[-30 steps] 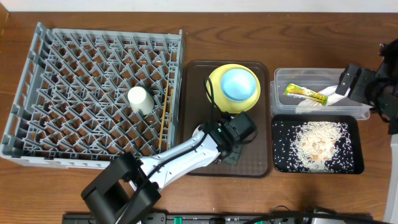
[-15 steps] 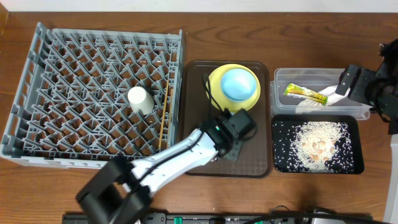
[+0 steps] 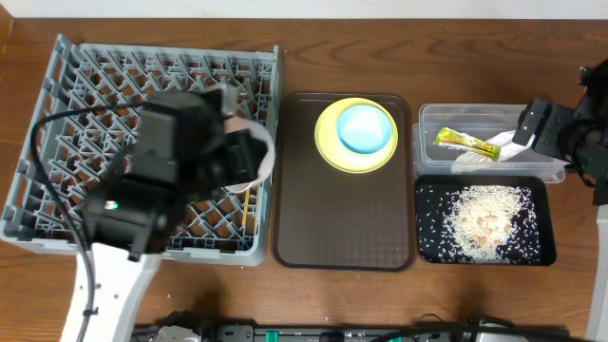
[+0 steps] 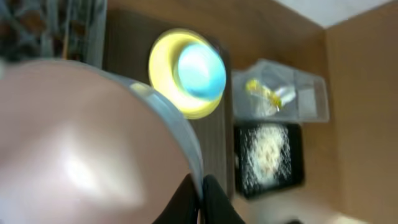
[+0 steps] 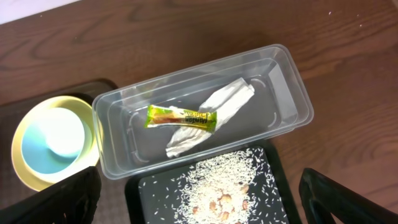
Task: Sort waste into correct bins and load items into the dishwasher
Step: 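Carry the pink bowl into the dish rack and set it upright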
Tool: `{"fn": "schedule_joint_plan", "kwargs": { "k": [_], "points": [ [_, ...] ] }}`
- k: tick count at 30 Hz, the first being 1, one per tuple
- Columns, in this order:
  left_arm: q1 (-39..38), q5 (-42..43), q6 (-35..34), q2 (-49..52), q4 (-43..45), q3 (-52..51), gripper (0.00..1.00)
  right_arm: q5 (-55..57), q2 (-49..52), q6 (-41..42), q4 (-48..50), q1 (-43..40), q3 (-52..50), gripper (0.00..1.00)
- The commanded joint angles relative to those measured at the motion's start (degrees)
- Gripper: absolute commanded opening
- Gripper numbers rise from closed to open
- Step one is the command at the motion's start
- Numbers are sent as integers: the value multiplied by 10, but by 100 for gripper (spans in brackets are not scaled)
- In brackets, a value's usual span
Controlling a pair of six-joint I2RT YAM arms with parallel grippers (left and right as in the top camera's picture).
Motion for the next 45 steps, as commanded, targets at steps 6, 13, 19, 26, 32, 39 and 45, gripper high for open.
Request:
{"fn": "schedule_joint_plan", "kwargs": {
  "k": [6, 13, 19, 26, 32, 39, 45],
  "points": [
    [177, 388, 136, 60, -63, -33, 7, 0, 0, 8, -1, -2, 6, 99],
    [229, 461, 242, 139, -125, -74, 7, 0, 0, 8, -1, -2, 6, 99],
    [270, 469, 285, 180, -137, -108, 7, 0, 0, 8, -1, -2, 6, 99],
    [318, 469, 313, 208, -133, -157, 8, 0, 0, 8, -1, -2, 6, 99],
    [361, 452, 317, 213, -123, -178, 7, 0, 0, 8, -1, -2, 6, 99],
    [404, 380, 316, 213, -119, -178, 8, 0, 0, 8, -1, -2, 6, 99],
    [430, 328, 315, 213, -119, -178, 8, 0, 0, 8, -1, -2, 6, 99]
  ]
}}
